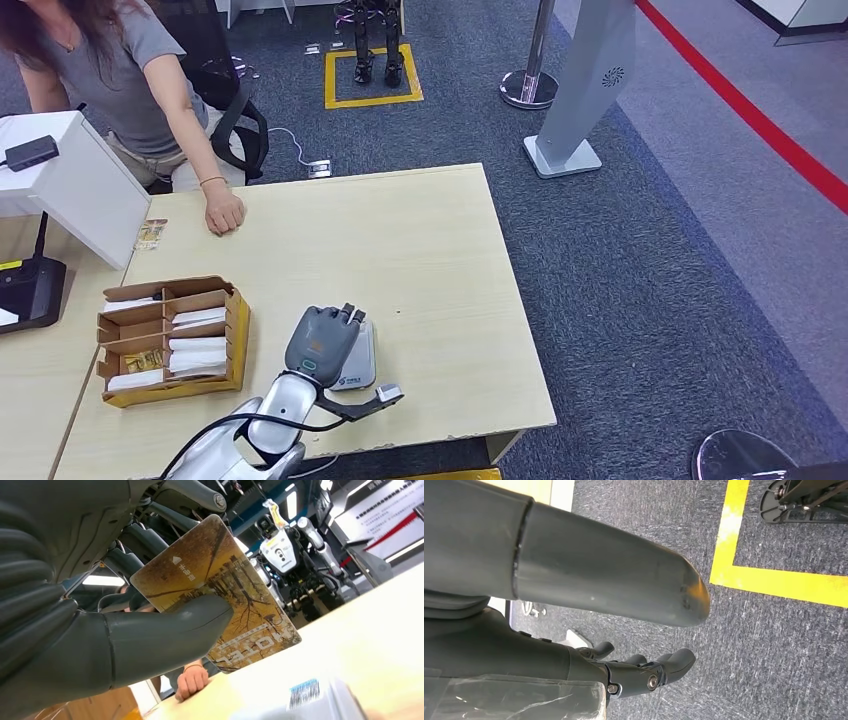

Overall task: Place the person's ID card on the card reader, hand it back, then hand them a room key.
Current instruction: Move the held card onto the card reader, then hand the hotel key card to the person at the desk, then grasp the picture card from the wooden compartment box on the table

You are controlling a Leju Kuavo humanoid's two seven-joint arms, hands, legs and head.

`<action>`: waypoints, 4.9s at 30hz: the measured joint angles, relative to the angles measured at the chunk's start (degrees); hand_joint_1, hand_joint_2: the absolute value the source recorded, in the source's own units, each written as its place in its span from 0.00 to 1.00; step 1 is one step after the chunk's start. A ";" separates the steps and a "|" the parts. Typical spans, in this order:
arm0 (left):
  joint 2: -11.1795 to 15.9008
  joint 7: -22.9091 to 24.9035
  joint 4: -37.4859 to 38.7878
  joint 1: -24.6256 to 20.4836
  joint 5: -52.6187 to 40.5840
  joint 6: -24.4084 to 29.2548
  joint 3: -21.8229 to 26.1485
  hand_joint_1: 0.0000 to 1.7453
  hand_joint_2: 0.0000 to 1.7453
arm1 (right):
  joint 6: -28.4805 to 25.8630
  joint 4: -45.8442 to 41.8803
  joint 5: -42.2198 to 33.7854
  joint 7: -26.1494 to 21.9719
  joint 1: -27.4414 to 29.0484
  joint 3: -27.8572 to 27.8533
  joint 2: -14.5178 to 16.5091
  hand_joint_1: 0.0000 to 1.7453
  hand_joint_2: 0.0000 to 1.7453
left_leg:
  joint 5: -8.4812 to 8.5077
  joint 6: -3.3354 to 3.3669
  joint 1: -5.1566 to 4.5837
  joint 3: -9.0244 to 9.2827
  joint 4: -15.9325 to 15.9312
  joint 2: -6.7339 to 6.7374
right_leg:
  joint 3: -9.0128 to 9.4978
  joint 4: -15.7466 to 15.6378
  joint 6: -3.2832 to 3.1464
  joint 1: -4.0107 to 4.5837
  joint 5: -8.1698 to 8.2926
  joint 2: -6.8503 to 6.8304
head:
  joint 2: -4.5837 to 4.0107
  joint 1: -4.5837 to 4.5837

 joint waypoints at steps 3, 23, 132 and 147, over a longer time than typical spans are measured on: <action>0.42 -0.95 -0.04 0.58 0.00 -1.02 -0.28 1.00 1.00 | -0.01 0.00 -0.07 0.00 0.01 -0.02 0.02 0.00 1.00 | 0.00 0.00 0.00 0.00 0.00 0.00 | 0.00 0.00 0.00 0.00 0.00 0.00 | -0.01 0.01; -0.62 -10.17 1.29 2.47 4.02 -2.19 -0.65 1.00 1.00 | -0.39 0.00 -0.73 0.00 -0.01 -0.01 0.09 0.00 1.00 | 0.00 0.01 0.00 0.03 0.00 -0.01 | 0.04 0.00 0.01 0.00 0.00 -0.02 | 0.00 0.01; 8.01 -10.18 -33.20 34.03 3.53 9.90 66.39 0.00 1.00 | -0.07 0.00 0.71 0.55 -0.67 5.69 1.20 0.00 1.00 | 0.06 -0.06 0.02 -0.26 -0.06 0.09 | -0.32 0.01 -0.05 0.04 0.04 0.08 | -0.01 0.00; 7.62 -4.97 -29.77 31.09 3.27 1.73 49.44 0.00 1.00 | -0.49 0.00 -0.09 0.27 -0.70 5.69 1.16 0.00 1.00 | 0.06 -0.07 0.04 -0.27 -0.06 0.10 | -0.34 0.01 -0.04 0.04 0.04 0.10 | -0.01 0.01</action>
